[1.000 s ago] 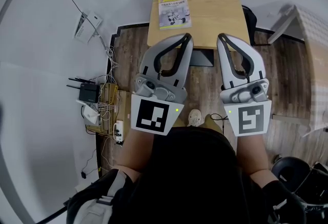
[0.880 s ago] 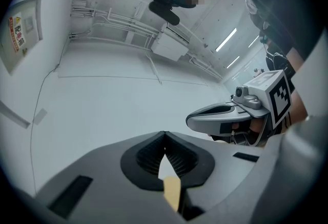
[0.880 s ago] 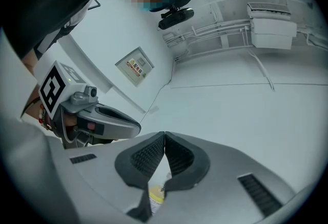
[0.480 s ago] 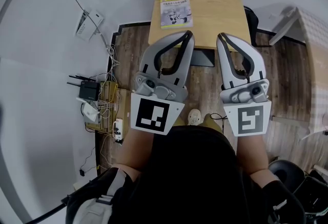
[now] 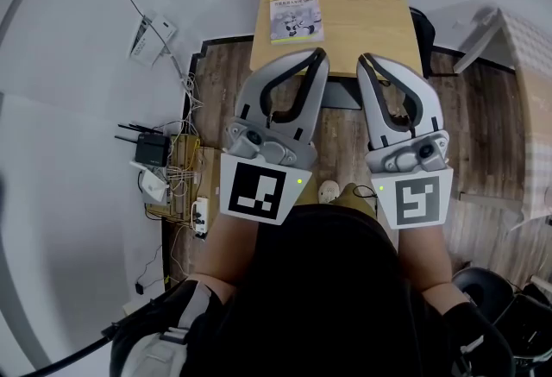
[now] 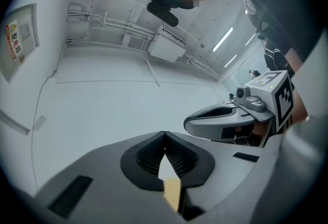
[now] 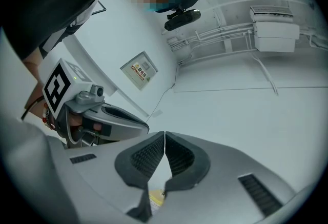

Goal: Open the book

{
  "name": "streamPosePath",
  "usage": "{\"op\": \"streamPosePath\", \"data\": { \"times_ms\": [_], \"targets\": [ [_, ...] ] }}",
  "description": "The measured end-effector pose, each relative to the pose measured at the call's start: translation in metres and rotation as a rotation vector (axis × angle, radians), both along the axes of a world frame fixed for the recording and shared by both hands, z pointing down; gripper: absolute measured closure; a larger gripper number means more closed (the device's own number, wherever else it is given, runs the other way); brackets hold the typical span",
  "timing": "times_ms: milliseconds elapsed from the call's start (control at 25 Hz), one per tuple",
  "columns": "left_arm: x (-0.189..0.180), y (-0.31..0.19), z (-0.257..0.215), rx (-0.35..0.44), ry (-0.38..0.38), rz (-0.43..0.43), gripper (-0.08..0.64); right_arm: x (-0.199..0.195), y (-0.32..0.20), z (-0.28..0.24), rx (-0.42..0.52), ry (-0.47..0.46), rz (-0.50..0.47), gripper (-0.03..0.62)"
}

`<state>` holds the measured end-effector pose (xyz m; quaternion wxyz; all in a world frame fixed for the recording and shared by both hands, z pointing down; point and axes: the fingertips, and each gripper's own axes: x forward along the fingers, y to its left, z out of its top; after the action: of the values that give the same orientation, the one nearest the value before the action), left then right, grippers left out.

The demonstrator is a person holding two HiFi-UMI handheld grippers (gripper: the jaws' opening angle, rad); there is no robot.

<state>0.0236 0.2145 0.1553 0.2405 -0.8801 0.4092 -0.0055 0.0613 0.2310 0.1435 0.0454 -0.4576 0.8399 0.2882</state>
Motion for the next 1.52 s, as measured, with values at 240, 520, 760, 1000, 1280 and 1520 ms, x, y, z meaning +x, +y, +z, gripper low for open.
{"op": "streamPosePath", "data": {
  "times_ms": [240, 520, 760, 1000, 1280, 1520],
  "targets": [
    [0.004, 0.008, 0.002, 0.007, -0.012, 0.004, 0.554, 0.003, 0.006, 0.006, -0.010, -0.009, 0.002, 0.561],
    [0.001, 0.007, 0.002, -0.003, -0.013, 0.003, 0.554, 0.001, 0.006, 0.006, -0.014, -0.010, -0.003, 0.561],
    [0.005, 0.003, 0.005, -0.007, -0.005, 0.003, 0.554, 0.007, 0.000, 0.009, -0.020, -0.008, 0.000, 0.561],
    [0.004, -0.003, 0.007, -0.012, -0.014, -0.004, 0.554, 0.010, -0.006, 0.010, -0.027, -0.020, 0.002, 0.561],
    [0.006, -0.006, 0.012, -0.024, -0.012, -0.004, 0.554, 0.013, -0.010, 0.012, -0.035, -0.020, 0.006, 0.561],
    [0.007, -0.013, 0.018, -0.027, -0.055, 0.010, 0.554, 0.013, -0.026, 0.012, -0.041, -0.032, 0.018, 0.561]
  ]
}}
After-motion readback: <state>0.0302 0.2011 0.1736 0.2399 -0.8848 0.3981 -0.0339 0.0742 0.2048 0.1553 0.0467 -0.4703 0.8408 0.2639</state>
